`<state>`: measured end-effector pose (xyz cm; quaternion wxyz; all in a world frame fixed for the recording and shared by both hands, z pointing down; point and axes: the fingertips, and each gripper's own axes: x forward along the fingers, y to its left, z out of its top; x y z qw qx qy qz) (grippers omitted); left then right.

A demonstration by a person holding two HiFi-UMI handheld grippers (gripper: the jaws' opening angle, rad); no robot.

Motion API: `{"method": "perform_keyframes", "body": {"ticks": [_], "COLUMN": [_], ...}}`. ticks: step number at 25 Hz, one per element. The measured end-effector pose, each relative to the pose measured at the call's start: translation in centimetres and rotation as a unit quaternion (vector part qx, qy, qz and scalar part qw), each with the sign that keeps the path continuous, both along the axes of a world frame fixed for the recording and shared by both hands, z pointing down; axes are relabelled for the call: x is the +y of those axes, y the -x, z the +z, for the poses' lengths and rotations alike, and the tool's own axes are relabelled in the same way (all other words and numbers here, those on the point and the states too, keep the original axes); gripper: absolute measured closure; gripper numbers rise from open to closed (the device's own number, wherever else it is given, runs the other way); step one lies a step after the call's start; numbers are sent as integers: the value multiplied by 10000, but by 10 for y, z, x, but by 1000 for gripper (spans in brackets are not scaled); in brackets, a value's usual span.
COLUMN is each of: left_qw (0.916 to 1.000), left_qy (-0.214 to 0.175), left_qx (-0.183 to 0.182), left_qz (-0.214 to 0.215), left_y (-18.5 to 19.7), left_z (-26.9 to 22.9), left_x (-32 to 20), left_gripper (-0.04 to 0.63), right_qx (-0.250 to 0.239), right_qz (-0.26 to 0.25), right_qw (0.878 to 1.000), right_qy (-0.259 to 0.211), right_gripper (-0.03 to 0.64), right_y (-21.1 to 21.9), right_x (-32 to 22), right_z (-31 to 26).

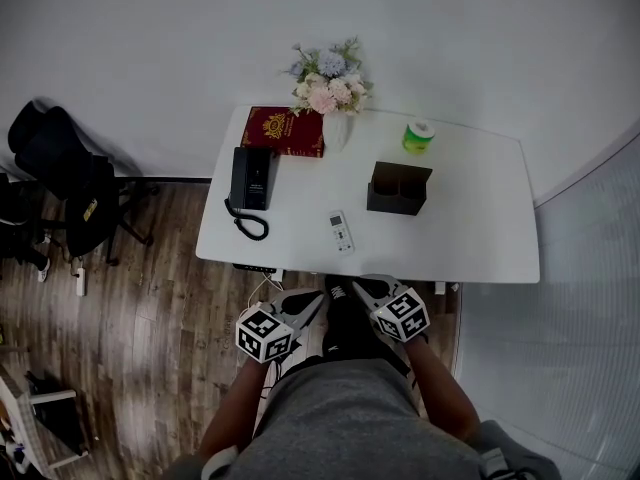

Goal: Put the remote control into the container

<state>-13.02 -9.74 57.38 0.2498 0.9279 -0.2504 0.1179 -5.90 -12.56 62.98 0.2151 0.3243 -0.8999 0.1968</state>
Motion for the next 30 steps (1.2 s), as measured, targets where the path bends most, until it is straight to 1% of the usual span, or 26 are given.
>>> {"method": "perform_keyframes", "body": {"ticks": [3, 4, 6, 7, 8, 10, 12, 17, 20, 22, 24, 26, 30], "left_qw": [10000, 10000, 9999, 9999, 9999, 9998, 9997, 9994, 9992, 9990, 9987, 9982, 9972], "left_qy": [41, 50, 71, 84, 99, 134, 165, 248, 294, 312, 353, 426, 534], "left_qx": [-30, -35, -42, -46, -51, -63, -79, -103, -117, -135, -147, -156, -187], "left_qz": [-36, -54, -85, -98, -109, -133, -154, -207, -245, -277, -328, -396, -482], "left_y": [3, 4, 5, 6, 7, 9, 12, 17, 21, 24, 27, 31, 36], "left_z": [2, 3, 5, 6, 7, 8, 10, 16, 17, 19, 21, 25, 29], "left_x": [1, 0, 0, 1, 2, 4, 4, 2, 2, 0, 0, 2, 3], "left_gripper": [595, 595, 595, 595, 595, 595, 595, 595, 595, 595, 595, 595, 595], "right_qx": [153, 207, 337, 428, 522, 648, 696, 885, 878, 813, 820, 927, 1060], "right_qz": [69, 108, 161, 186, 216, 304, 495, 1321, 1624, 1824, 1965, 2021, 2102], "right_qw": [9999, 9997, 9993, 9989, 9983, 9972, 9962, 9872, 9827, 9793, 9754, 9723, 9684], "right_qy": [35, 48, 13, -61, -142, -221, -195, -68, 116, 345, 576, 721, 826], "right_gripper": [597, 586, 434, 378, 351, 330, 318, 290, 273, 270, 270, 270, 270], "right_y": [0, -2, -3, -4, -4, -2, -1, -6, 0, 2, 3, 3, 6], "right_x": [-10, -15, -24, -29, -33, -40, -49, -72, -81, -89, -95, -98, -106], "right_z": [10, 15, 23, 26, 29, 34, 42, 60, 68, 76, 87, 98, 109]}}
